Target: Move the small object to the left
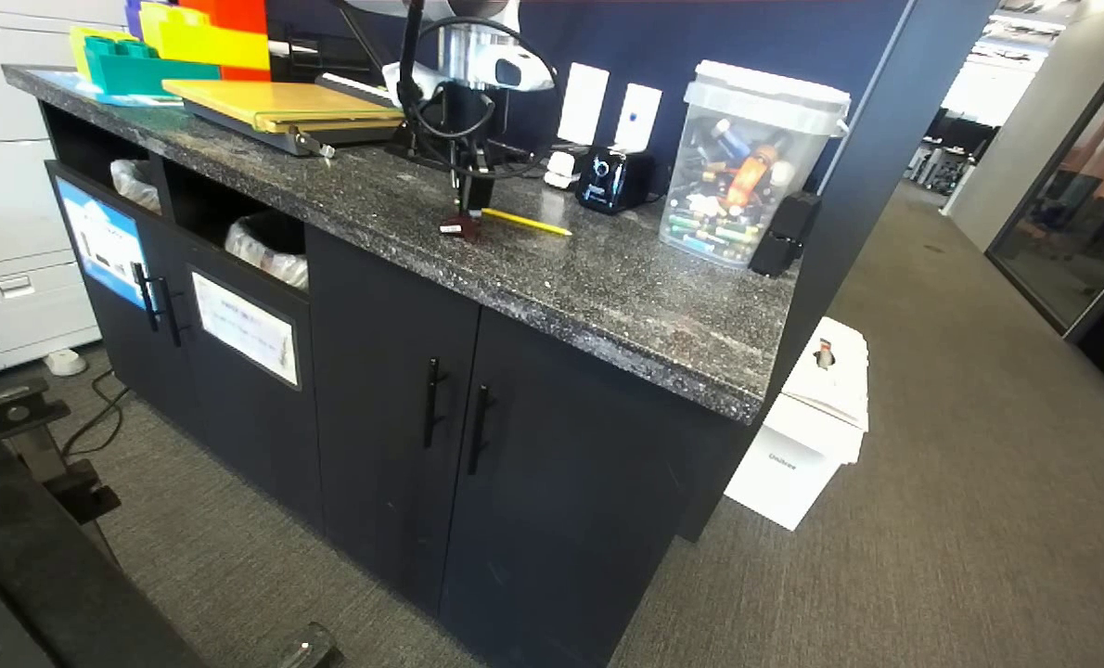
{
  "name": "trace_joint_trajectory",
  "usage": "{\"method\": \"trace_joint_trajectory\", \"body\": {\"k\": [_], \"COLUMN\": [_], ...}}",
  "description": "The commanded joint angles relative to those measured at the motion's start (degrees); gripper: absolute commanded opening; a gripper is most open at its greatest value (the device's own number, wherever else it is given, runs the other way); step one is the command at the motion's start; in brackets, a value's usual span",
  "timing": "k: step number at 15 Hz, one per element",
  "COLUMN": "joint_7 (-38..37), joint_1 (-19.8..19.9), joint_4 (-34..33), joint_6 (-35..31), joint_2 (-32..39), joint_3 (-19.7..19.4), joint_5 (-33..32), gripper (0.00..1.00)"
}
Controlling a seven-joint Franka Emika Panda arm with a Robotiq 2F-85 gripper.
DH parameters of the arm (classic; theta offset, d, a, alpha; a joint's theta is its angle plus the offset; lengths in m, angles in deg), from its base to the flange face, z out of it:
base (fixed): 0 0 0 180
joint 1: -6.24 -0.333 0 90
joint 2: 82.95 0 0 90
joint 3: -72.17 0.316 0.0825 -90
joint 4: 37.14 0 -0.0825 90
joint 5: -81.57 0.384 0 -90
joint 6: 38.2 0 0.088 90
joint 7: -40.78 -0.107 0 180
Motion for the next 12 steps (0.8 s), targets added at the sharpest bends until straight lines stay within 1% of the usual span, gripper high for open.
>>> {"method": "trace_joint_trajectory", "body": {"k": [1,3,4,6,9,10,12], "joint_7": [0.4,1.3,1.9,3.3,6.3,4.1,4.3], "joint_1": [-0.2,-0.4,-0.4,-0.2,0.6,0.1,0.2], "joint_4": [-0.1,0.9,1.2,1.7,2.2,0.1,0.3], "joint_6": [2.9,3.4,3.3,2.5,3.4,1.0,1.3], "joint_2": [-0.9,-2.9,-3.8,-6.2,-10.3,-6.5,-7.8], "joint_3": [0.0,-0.2,-0.2,-0.3,0.3,-0.3,-0.3], "joint_5": [-0.2,-0.5,-0.6,-0.8,0.0,-0.2,-0.2], "gripper": [0.66,0.79,0.88,0.99,1.0,1.0,1.0]}}
